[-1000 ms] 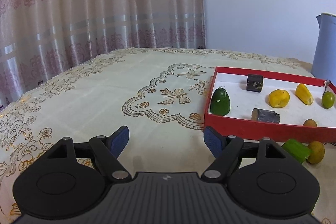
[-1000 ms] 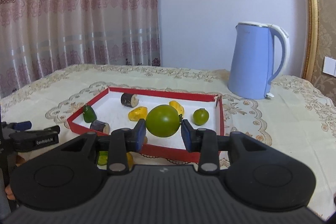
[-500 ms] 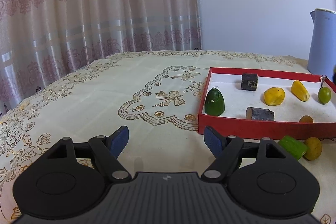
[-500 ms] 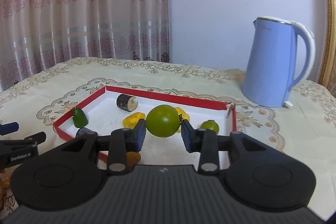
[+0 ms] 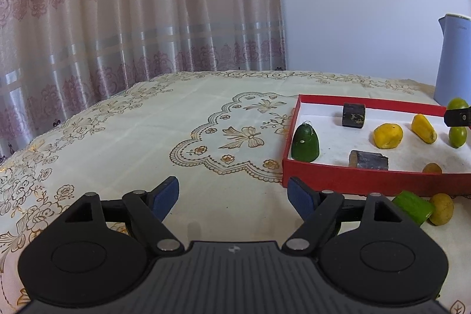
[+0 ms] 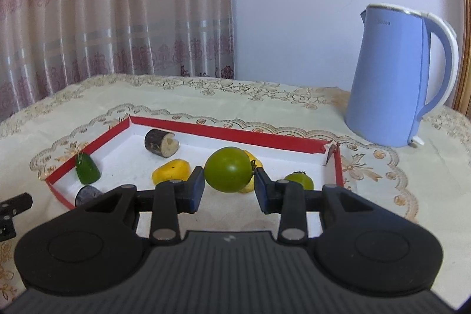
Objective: Organize fruits
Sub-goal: 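Carry the green lime into the red box and open the right gripper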
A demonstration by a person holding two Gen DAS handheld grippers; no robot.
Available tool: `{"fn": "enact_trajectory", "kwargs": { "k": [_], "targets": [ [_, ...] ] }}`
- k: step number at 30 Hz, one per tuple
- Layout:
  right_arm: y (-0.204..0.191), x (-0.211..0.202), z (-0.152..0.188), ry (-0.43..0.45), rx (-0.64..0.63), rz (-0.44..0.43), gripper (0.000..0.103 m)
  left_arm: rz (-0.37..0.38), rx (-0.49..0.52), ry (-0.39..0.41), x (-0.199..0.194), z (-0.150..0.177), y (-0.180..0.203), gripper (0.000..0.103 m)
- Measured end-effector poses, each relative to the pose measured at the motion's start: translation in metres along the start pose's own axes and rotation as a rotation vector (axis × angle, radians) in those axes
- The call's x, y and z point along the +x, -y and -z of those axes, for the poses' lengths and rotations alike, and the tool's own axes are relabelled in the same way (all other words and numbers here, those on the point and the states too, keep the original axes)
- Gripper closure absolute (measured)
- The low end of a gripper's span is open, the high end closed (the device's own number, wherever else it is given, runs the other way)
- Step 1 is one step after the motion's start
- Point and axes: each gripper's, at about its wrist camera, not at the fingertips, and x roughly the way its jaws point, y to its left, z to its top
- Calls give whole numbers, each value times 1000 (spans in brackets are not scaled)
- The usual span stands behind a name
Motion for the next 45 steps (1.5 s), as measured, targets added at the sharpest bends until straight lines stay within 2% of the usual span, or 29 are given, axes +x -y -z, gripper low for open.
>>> {"fn": "enact_trajectory", "kwargs": {
  "k": [5, 8, 10, 17, 27, 32, 38, 43, 45],
  "targets": [
    [3, 0, -3, 10, -5, -1, 69, -1, 18, -4, 1, 0, 3, 22],
    [14, 1, -2, 0, 47, -42, 69, 4, 35, -6, 1, 0, 6, 22],
    [19, 2, 0, -10, 70, -34, 69, 8, 44, 2, 0, 0, 8, 22],
    [8, -1, 1, 5, 27, -48, 69, 2, 30, 11, 0, 0, 5, 22],
    [15, 11, 7, -39, 21, 22, 68, 3, 44, 5, 0, -1, 8, 22],
    [17, 17, 12, -59, 41, 27, 68, -2, 45, 10, -1, 0, 8, 22],
    [11, 18, 12, -43, 19, 47, 68, 24, 82, 48, -9, 1, 10, 22],
    [4, 23, 12, -38, -40, 122, 68, 34, 137, 80, -24, 1, 12, 22],
    [4, 23, 13, -33, -39, 138, 64, 46, 140, 88, -30, -1, 11, 22]
  ]
}}
